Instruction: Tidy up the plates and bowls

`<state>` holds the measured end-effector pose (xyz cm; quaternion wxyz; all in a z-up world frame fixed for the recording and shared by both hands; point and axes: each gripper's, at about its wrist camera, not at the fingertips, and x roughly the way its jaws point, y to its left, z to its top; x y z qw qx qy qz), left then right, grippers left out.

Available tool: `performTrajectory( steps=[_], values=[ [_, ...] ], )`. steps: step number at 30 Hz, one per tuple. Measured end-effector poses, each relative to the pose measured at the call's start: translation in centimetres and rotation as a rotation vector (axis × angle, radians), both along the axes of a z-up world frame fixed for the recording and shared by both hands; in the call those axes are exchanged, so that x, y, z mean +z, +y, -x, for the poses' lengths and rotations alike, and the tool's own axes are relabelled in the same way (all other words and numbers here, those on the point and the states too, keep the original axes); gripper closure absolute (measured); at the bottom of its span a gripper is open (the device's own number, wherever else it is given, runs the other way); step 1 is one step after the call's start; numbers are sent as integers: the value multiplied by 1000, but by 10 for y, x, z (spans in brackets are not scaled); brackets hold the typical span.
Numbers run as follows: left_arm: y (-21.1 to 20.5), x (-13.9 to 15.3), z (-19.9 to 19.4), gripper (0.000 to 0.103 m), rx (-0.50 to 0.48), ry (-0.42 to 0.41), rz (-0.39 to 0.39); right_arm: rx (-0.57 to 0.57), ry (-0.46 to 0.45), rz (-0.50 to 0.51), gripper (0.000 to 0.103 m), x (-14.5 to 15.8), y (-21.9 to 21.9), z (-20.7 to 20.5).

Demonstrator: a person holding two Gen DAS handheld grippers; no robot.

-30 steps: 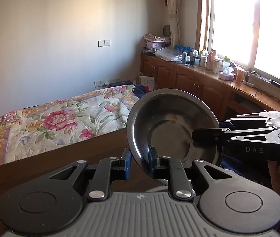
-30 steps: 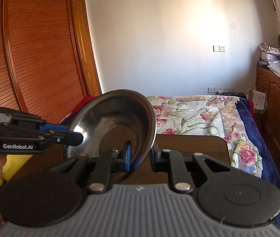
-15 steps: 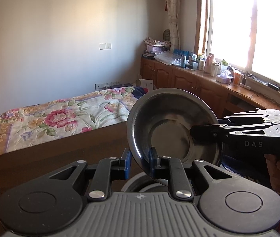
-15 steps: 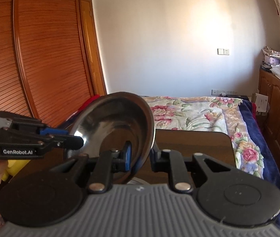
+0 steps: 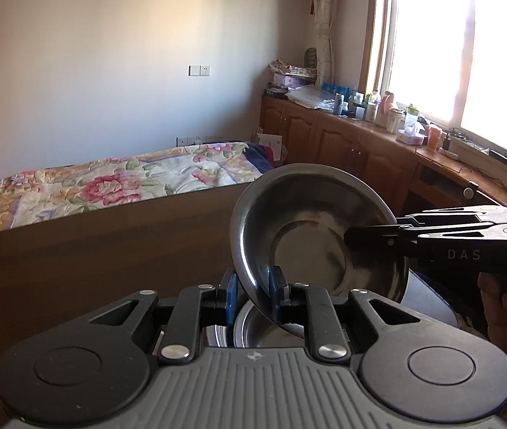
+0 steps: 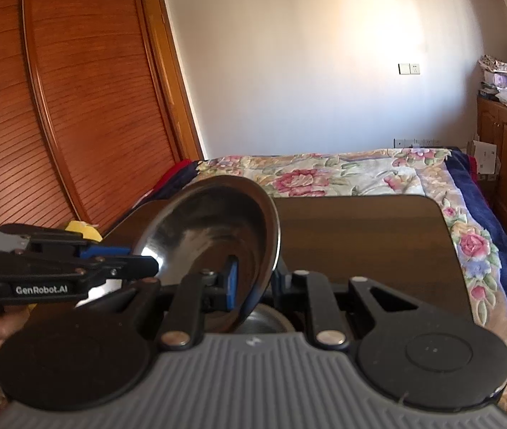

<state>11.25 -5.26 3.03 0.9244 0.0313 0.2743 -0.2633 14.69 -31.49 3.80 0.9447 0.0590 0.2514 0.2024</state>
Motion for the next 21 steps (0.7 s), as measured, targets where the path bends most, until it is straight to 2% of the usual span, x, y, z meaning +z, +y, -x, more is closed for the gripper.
performTrajectory(
  steps=[10,21],
  values=[
    [-2,-19,7,83,18,-13,-35,-11,34,-9,82,-24,4,1],
    [-14,-46,10,83,33,-26,-91,-56,68,-45,90,-49,-1,-1]
  ],
)
